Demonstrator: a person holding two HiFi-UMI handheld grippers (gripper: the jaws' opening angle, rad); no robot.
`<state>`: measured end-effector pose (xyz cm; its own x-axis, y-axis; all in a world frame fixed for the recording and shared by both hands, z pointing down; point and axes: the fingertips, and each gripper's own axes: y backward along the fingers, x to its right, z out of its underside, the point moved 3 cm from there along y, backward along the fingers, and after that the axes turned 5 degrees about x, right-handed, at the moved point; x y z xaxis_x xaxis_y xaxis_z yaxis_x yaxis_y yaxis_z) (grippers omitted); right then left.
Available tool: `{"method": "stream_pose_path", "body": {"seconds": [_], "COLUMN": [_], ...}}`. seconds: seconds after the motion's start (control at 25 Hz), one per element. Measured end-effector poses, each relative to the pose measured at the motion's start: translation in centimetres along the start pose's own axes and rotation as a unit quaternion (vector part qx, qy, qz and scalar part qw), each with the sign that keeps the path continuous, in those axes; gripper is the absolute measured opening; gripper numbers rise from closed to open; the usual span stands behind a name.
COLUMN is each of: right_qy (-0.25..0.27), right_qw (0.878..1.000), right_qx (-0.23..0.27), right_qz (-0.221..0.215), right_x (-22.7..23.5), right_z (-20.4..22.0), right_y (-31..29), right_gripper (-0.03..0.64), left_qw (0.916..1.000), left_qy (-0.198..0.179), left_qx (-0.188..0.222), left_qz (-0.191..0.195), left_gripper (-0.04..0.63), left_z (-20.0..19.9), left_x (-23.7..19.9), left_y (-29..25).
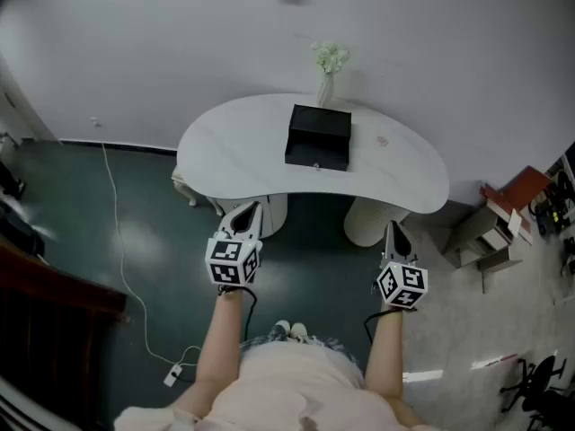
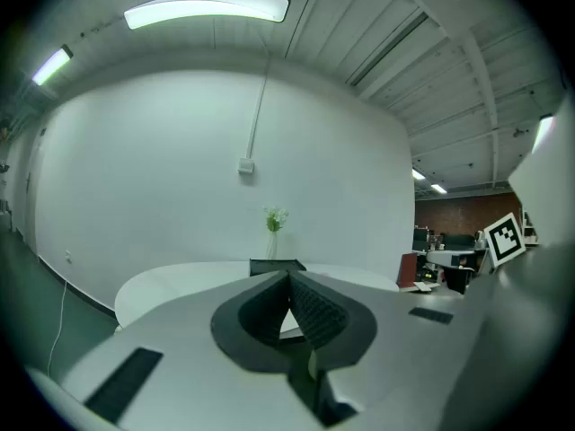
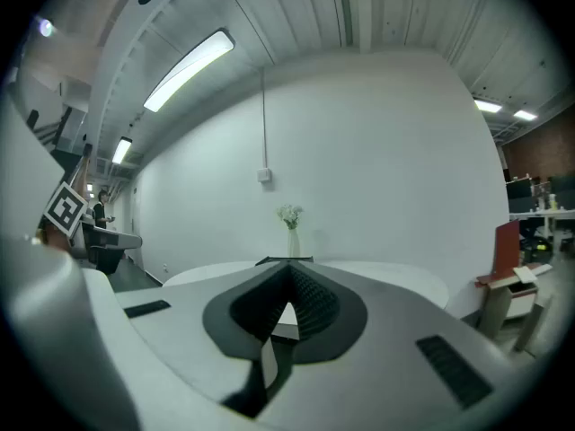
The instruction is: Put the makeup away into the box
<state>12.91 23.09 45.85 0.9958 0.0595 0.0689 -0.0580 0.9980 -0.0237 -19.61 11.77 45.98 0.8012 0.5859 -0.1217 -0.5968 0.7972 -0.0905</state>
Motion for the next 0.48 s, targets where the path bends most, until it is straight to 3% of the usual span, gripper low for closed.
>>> {"method": "stream_pose_path", "body": {"seconds": [0.48], "right_qy": [-0.013], "right_qw": [1.000], "right_qx": [-0.004], "right_qz": [-0.010], "right_x": [-0.48], "right_z": [0.57], "right_y": [-0.33], "right_gripper": [0.015], "left_qw": [0.9999], "left_qy": [-0.002], "left_qx": [-0.010], "left_qz": [-0.002], "left_gripper": [0.026], "left_z": [0.78], "left_x": [0.06], "left_y": [-0.11]}}
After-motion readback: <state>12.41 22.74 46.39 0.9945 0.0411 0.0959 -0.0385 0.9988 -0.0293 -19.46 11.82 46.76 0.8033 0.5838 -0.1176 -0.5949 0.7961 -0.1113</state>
